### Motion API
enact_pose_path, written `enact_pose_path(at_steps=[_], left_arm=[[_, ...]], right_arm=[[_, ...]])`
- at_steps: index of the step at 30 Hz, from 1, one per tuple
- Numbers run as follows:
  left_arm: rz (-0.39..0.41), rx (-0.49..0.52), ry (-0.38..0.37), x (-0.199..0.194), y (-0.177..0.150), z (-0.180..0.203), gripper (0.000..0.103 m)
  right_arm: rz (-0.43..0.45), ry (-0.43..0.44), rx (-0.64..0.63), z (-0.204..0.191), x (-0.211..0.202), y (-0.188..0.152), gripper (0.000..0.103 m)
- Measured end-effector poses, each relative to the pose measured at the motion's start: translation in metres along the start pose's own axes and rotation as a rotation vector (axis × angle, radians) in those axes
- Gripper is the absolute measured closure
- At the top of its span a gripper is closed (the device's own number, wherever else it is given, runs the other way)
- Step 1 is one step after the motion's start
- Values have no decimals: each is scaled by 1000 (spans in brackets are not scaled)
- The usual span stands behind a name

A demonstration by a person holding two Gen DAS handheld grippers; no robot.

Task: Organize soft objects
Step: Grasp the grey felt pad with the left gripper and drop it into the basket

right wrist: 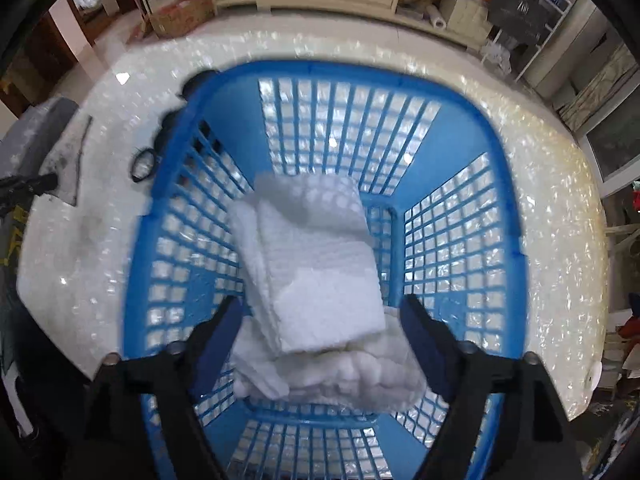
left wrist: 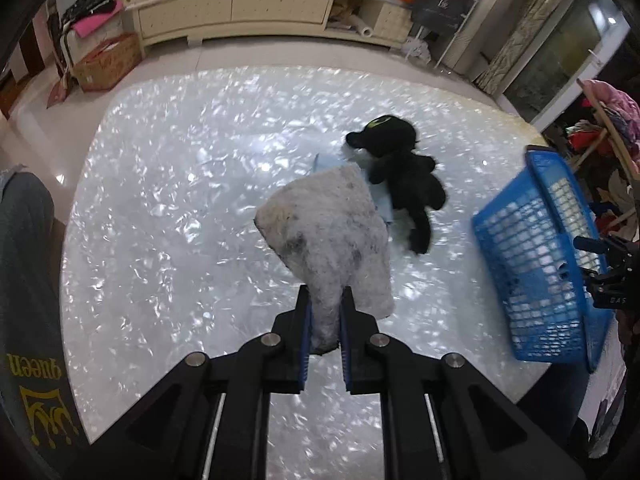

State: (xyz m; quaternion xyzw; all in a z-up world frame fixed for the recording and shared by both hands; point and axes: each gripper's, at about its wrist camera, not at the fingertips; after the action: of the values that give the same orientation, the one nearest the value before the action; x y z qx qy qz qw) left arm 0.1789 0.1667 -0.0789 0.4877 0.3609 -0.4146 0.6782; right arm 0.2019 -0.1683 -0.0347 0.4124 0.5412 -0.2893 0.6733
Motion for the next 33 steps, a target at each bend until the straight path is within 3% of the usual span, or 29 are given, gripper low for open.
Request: enact_pose_path(at_steps=[8,23,33], left_arm=[[33,77,-32,-40,-8,51,92],[62,256,-55,-66,-28,169,92],[37,348,-55,-49,-23,232,92]], right_arm=[[114,3,21,8,-52,-30,1],[171,16,137,41,-62,-85,1],[199,16,168,59,-58,-101,1]])
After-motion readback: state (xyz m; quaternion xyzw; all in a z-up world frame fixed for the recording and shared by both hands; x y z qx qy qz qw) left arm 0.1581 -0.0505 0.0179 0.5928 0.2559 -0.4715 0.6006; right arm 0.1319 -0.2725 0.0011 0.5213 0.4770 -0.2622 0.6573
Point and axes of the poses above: each gripper's, at about its wrist camera, not at the fingertips, and x roughly the way its jaws point, z to its right, y to its top, and after that the axes turned 6 degrees about -x, right-handed
